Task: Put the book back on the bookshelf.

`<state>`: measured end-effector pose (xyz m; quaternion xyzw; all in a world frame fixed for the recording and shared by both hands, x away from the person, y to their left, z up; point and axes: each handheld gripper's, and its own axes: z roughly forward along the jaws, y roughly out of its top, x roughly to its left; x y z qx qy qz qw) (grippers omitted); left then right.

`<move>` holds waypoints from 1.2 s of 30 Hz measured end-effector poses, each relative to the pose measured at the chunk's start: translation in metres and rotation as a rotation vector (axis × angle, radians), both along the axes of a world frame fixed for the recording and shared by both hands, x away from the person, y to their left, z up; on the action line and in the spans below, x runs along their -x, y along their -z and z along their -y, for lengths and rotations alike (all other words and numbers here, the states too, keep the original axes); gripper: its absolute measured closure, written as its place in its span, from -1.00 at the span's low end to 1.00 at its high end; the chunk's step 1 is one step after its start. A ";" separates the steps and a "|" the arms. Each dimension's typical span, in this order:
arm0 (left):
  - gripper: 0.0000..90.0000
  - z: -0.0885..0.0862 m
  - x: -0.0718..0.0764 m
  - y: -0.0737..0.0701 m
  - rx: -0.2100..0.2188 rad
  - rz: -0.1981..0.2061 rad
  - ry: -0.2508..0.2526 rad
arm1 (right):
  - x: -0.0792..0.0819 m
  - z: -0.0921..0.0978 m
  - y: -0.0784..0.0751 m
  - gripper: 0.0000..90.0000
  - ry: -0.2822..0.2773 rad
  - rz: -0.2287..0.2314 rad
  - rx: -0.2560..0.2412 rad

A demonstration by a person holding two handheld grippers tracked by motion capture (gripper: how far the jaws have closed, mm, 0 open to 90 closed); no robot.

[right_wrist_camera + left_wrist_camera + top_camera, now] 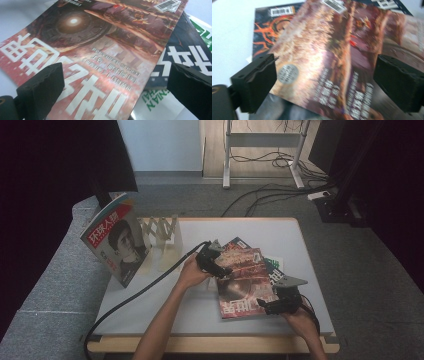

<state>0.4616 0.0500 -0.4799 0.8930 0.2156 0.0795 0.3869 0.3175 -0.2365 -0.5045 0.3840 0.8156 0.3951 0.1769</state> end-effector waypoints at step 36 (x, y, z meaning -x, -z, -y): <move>-1.00 0.011 -0.034 0.024 -0.033 -0.068 -0.031 | 0.029 0.013 0.015 -0.99 0.001 -0.023 0.039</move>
